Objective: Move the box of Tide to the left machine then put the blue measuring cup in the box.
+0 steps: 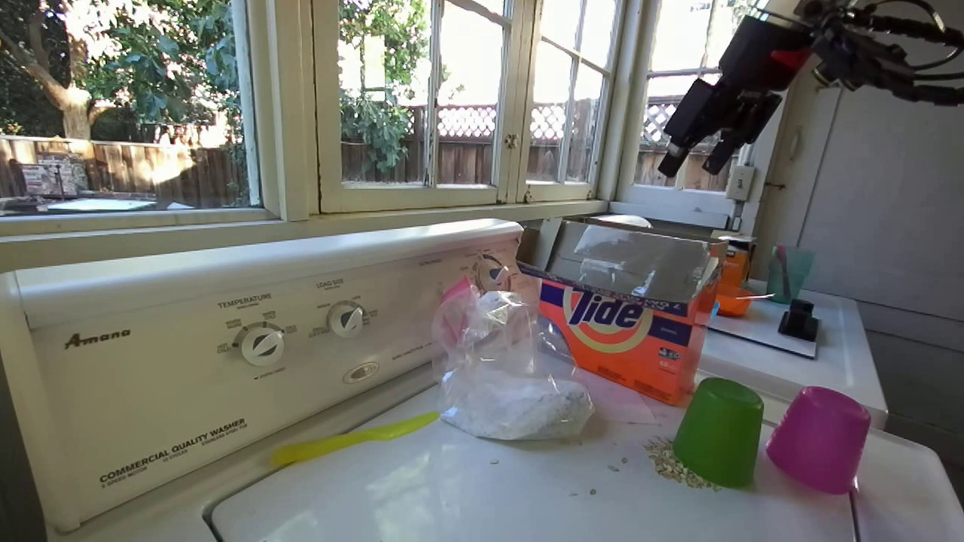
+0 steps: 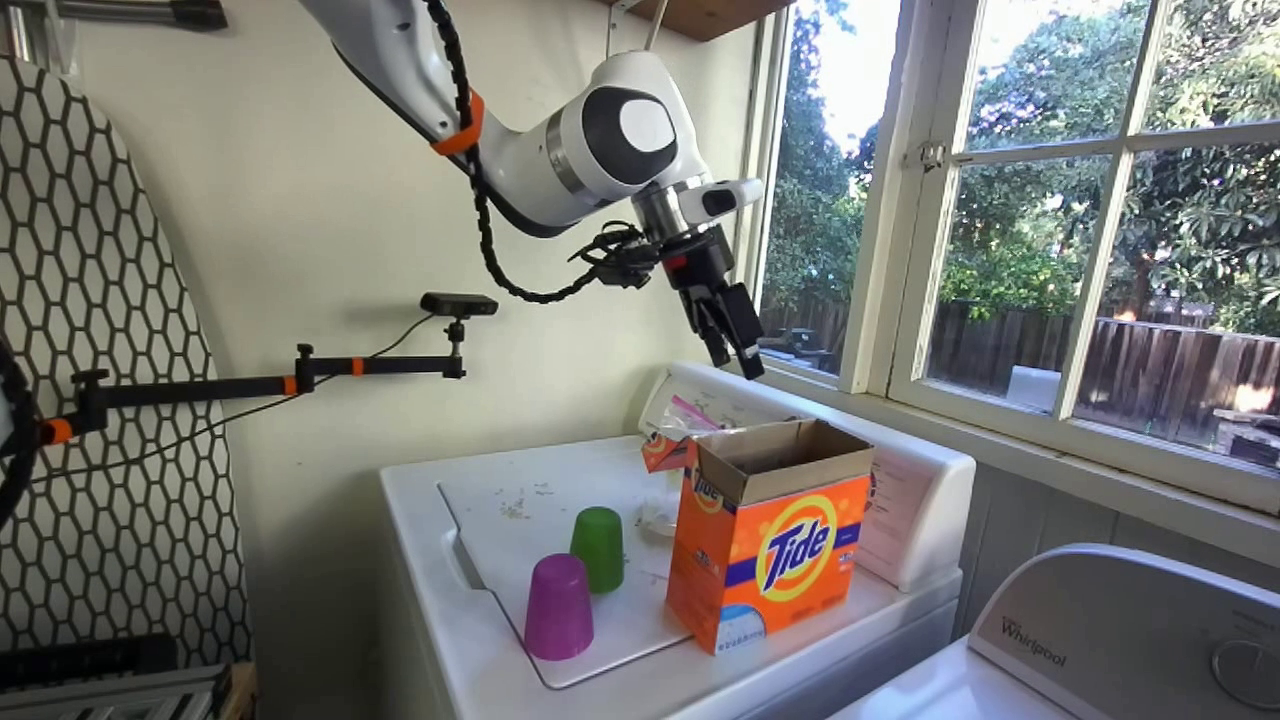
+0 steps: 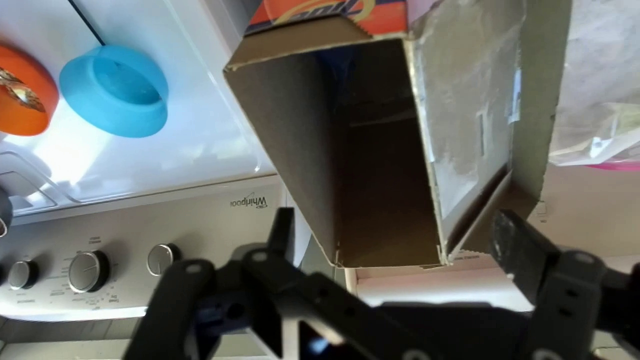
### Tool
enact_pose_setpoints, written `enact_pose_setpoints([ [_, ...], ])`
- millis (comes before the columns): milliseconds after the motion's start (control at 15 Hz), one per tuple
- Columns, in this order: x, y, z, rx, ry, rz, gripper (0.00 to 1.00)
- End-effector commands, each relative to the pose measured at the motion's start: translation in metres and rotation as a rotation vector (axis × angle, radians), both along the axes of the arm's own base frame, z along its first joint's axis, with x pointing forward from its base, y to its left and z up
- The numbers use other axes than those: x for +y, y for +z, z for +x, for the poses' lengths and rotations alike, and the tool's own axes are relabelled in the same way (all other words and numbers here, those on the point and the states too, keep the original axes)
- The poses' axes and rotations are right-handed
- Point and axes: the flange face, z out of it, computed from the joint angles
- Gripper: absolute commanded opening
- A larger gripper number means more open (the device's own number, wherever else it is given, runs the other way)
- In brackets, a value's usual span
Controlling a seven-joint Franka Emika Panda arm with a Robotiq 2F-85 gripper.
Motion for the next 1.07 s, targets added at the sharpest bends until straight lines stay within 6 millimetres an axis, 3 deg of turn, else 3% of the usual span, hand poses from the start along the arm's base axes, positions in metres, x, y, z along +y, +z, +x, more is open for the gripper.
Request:
enact_pose_setpoints([
  [0,0.026,0.005,-0.023,0.052,0.053,0.036,1.00],
  [600,0.086,-0.005,-0.059,0.230,0.165,0.070,1.00],
  [1000,0.090,-0.006,-0.060,0.211,0.168,0.054,1.00],
])
